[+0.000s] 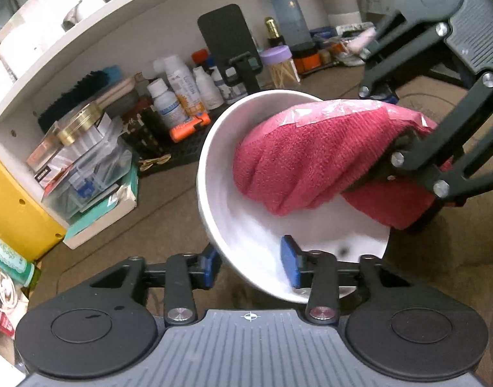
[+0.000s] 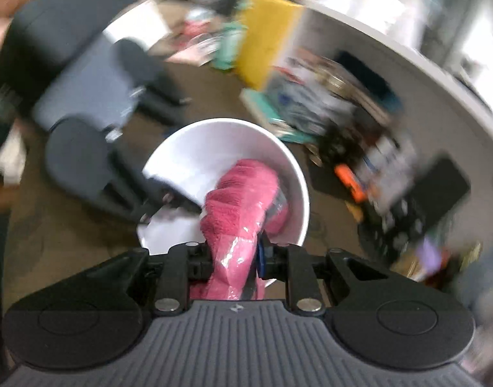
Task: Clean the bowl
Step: 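Tilt the bowl with the left gripper while the right gripper wipes inside, then wipe the bowl inner wall with the towel in the right gripper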
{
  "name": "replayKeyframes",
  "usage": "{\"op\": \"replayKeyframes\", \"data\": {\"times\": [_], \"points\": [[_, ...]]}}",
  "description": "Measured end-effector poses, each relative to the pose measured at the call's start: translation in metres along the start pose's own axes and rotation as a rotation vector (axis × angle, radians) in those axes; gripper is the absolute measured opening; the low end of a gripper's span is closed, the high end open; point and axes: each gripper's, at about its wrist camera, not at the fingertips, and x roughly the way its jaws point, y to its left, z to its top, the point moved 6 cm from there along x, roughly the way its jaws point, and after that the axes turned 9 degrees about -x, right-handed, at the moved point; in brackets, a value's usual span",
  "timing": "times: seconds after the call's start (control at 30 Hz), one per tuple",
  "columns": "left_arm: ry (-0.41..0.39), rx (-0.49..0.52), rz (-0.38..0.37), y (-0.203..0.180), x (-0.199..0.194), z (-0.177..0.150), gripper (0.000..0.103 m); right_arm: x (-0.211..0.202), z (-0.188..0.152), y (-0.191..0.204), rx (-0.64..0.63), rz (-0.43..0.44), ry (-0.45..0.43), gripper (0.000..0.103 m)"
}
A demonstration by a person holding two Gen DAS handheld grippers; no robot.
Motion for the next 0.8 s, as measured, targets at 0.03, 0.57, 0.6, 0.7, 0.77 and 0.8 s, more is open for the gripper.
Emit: {"op": "replayKeyframes", "data": {"times": [0.03,0.57,0.6,0.7,0.77,0.8], "points": [[-0.007,-0.055,0.005,0.002,0.003,-0.001,0.071,0.001,-0.004,-0.001,0.032,-0.004,-0.009,0.022],[-0.049,-0.354,-0.098,-0.002,0.019,0.005,0.032,-0.023,-0.027,-0.018,0.269,-0.079,-0.197,0.020],[-0.046,-0.335,-0.096,-0.002,0.017,0.006,0.030,-0.030,-0.026,-0.019,0.268,-0.086,-0.208,0.020],[-0.036,-0.242,-0.064,-0.001,0.009,0.008,0.028,-0.058,-0.020,-0.021,0.272,-0.084,-0.263,0.020],[-0.023,-0.203,-0.060,-0.001,0.005,0.009,0.027,-0.070,-0.017,-0.017,0.260,-0.066,-0.259,0.020],[-0.016,-0.184,-0.058,-0.001,0.004,0.009,0.027,-0.065,-0.019,-0.014,0.253,-0.052,-0.230,0.020]]}}
